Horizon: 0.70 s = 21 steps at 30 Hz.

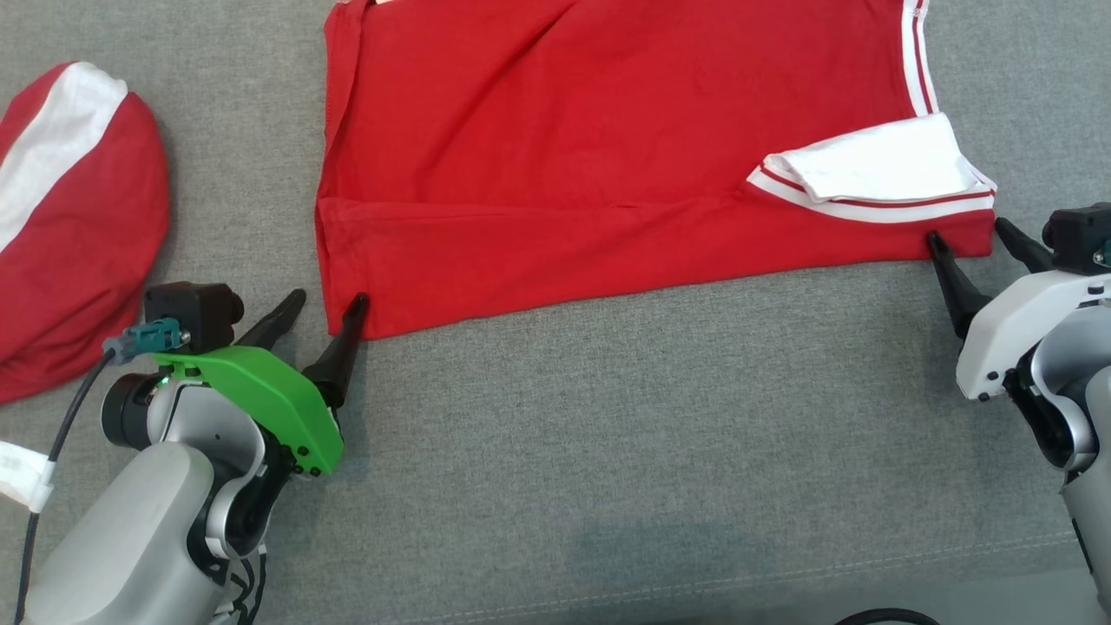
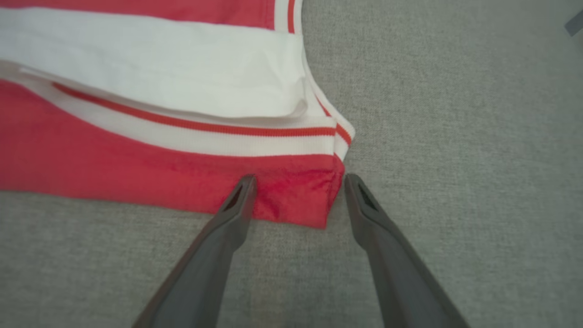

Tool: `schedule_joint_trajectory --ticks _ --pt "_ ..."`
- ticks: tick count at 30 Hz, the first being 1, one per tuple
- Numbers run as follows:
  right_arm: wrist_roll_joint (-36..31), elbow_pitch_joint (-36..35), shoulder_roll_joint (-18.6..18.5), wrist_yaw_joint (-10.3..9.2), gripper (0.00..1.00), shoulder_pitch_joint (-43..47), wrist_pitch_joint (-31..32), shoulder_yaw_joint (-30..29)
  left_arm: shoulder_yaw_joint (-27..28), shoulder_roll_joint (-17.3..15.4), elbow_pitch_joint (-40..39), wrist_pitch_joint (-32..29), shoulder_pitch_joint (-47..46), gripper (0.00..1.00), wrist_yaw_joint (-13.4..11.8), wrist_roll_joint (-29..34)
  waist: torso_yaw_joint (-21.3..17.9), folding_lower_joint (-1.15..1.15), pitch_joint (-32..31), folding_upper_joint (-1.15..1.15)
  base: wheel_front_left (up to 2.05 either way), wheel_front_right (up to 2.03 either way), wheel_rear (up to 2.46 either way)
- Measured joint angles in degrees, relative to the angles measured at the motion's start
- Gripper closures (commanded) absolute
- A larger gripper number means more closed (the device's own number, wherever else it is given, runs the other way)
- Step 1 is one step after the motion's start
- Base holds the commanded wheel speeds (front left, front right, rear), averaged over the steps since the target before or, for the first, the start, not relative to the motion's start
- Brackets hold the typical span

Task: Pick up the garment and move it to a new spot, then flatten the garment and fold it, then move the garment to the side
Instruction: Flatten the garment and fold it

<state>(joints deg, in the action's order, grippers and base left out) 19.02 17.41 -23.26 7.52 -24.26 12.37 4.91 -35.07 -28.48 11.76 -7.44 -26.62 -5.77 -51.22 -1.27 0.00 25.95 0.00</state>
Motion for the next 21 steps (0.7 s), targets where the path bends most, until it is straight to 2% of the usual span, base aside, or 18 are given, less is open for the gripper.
schedule_joint_trajectory --ticks 6,7,8,9,12,14,17,21 --pt "0.01 -0.24 0.52 -0.03 0.00 -0.11 2.98 0.13 -0.65 -0.02 0.29 -1.56 -0.84 0.00 1.05 -0.46 -0.19 0.00 0.17 0.00 0.00 0.00 0.00" --pt "0.26 -0.10 0.52 -0.04 0.18 -0.14 3.57 0.34 -0.85 -0.01 0.49 -2.05 -1.07 0.69 1.30 -0.66 -0.20 0.00 0.16 0.00 0.00 0.00 0.00" --pt "0.56 0.04 0.49 -0.04 0.62 -0.38 3.90 0.53 -1.01 0.03 0.70 -2.40 -1.30 1.00 1.86 -1.08 -0.20 0.00 0.13 0.00 0.00 0.00 0.00" --pt "0.94 0.30 0.51 -0.04 1.00 -0.68 4.27 0.66 -1.19 0.07 0.97 -2.78 -1.46 1.00 2.47 -1.71 -0.18 0.00 0.06 0.00 0.00 0.00 0.00" --pt "2.97 0.67 0.44 -0.04 1.00 -1.64 6.65 2.68 -2.04 1.02 2.14 -4.45 -1.63 1.00 4.95 -3.49 -0.12 0.00 -0.62 0.00 0.00 0.00 0.00" --pt "4.50 0.56 0.10 -0.04 1.00 -1.90 8.42 3.64 -2.26 0.83 2.16 -5.14 -1.58 1.00 5.68 -3.75 -0.12 0.00 -1.21 0.00 0.00 0.00 0.00" --pt "7.48 -0.12 -1.65 -0.03 1.00 -1.97 12.65 5.08 -2.22 -0.30 0.49 -5.76 -0.42 1.00 6.10 -4.60 -0.25 0.00 -2.33 0.00 0.00 0.00 0.00" --pt "14.52 -3.33 -5.20 0.01 1.00 0.07 21.15 5.98 -1.37 -3.89 -5.09 -6.61 3.37 1.00 5.47 -5.97 -0.48 0.00 -4.09 0.00 0.00 0.00 0.00"
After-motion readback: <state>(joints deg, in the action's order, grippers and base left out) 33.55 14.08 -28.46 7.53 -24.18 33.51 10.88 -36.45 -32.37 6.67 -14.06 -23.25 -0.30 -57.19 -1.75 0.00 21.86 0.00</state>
